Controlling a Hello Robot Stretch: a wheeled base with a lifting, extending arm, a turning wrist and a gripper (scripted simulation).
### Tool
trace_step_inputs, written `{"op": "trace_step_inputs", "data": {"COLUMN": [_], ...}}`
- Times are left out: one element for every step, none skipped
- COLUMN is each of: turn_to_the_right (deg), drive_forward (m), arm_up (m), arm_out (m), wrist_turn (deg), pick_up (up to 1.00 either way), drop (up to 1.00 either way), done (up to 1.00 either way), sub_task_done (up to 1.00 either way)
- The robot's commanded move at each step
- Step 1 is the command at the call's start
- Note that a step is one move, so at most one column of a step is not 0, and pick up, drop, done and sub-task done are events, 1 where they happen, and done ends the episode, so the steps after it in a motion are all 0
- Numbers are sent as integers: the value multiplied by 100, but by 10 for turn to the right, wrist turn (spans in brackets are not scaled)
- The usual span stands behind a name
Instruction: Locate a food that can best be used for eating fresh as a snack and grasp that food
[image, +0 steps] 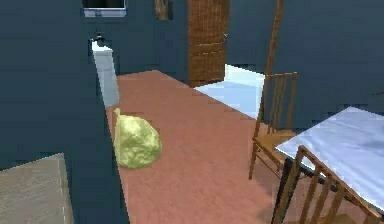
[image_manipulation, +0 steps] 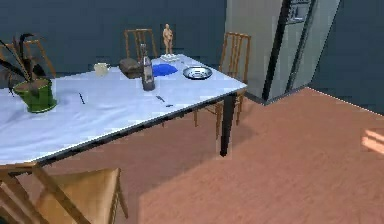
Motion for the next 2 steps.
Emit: {"op": "trace_step_inputs", "data": {"turn_to_the_right": [0, -30], "drive_forward": [100, 0], "arm_up": [0, 0], "arm_out": [0, 0], "wrist_turn": [0, 0], "pick_up": [0, 0], "drop": [0, 0], "done": [0, 0], "sub_task_done": [0, 0]}}
